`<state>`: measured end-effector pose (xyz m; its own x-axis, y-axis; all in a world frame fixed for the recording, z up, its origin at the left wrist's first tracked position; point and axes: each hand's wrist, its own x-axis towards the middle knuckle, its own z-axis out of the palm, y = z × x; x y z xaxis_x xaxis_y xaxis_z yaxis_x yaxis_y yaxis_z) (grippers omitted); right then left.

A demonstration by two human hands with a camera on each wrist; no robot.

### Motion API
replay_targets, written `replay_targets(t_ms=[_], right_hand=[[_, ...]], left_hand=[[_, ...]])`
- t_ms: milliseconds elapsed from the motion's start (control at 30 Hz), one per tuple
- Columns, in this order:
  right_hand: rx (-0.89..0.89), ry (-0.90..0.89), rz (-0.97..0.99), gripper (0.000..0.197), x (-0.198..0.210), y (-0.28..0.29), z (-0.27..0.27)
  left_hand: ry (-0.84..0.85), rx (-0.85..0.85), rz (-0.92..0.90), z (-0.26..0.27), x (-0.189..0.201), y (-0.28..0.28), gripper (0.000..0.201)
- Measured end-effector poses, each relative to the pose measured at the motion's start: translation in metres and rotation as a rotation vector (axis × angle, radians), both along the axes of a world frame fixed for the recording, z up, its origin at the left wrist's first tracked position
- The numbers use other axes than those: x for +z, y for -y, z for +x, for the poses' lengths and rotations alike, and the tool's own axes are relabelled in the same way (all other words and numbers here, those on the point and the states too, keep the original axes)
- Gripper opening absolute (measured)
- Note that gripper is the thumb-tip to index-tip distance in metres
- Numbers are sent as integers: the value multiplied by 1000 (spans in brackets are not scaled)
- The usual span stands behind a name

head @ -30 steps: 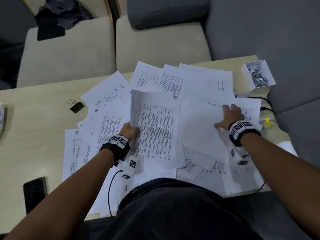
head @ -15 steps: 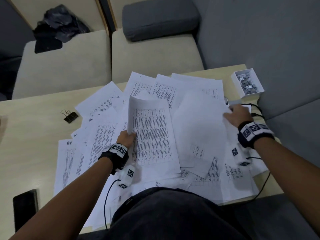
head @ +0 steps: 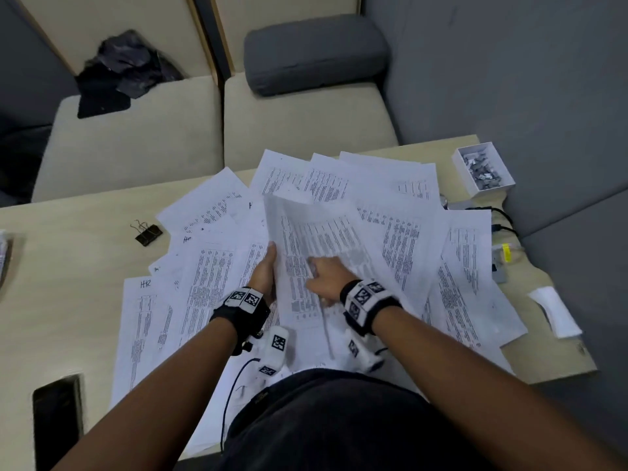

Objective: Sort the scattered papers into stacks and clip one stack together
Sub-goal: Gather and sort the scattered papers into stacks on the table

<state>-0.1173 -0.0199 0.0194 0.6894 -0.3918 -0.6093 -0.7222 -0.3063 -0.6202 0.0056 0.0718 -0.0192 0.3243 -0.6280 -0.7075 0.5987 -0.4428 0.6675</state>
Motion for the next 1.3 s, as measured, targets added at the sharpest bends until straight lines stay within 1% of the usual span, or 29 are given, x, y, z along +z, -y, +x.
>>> replay_targets(t_ms=[33,67,100,133,200,233,267,300,333,400,467,500,533,567,633,700,800,833,933,967,1067,1167,1233,1300], right_hand=[[27,-18,52,39,-8,-9,4],[69,-17,88,37,-13,-16,7],[119,-3,112,35,-16,-23,8],[178,10,132,39,-18,-28,9],[286,25,209,56,-20,-33,5],[303,28,236,59,-19,-31,2],[276,31,252,58,-19,-26,-2],[205,52,242,52,-21,-17,-6],[88,79,192,45,-24,-5,-12],[-228,95,-15,37,-35,25,-26],[-550,30,-222,39,-46,54,-42],[-686,-30,-256,44,-53,67,-50],[-797,-103,-228,51,-57,75,-57],[-878,-156,-152,60,-61,80,-60],[-947,-170,18,71,-69,86,-63],[-905,-131,89,72,-69,89,-59],[-846,-99,126,81,-64,91,-50],[-826,-92,94,78,-61,91,-46],[-714,-51,-88,43,-41,92,-35],[-685,-35,-143,38,-31,94,-35],[-683,58,-301,43,6,117,-43],[-717,214,-456,29,50,152,-64],[-711,333,-556,27,83,167,-75],[-688,474,-621,25,111,167,-80]], left_hand=[[-53,-11,-12,1,-1,-3,73],[-55,-34,27,2,0,-6,77],[-1,-59,82,4,-4,-9,73],[104,-72,163,7,-9,-11,64],[389,-119,358,16,-22,-17,43],[486,-147,424,21,-24,-19,39],[530,-171,464,27,-26,-23,38],[551,-179,480,32,-26,-28,37],[566,-175,495,40,-31,-33,35],[605,-153,520,58,-40,-44,28],[628,-137,544,68,-37,-52,23],[642,-143,550,69,-31,-55,19],[646,-148,556,68,-27,-57,17],[645,-147,559,67,-25,-58,18],[617,-136,556,66,-25,-59,23],[593,-112,544,67,-29,-59,29],[581,-127,536,68,-28,-59,32],[581,-131,538,67,-26,-59,31],[603,-138,556,67,-20,-56,34],[614,-152,559,66,-18,-55,35],[642,-189,547,61,-11,-52,30],[637,-200,534,56,-9,-54,26],[613,-203,528,53,-7,-54,28],[609,-197,522,49,-5,-51,27]])
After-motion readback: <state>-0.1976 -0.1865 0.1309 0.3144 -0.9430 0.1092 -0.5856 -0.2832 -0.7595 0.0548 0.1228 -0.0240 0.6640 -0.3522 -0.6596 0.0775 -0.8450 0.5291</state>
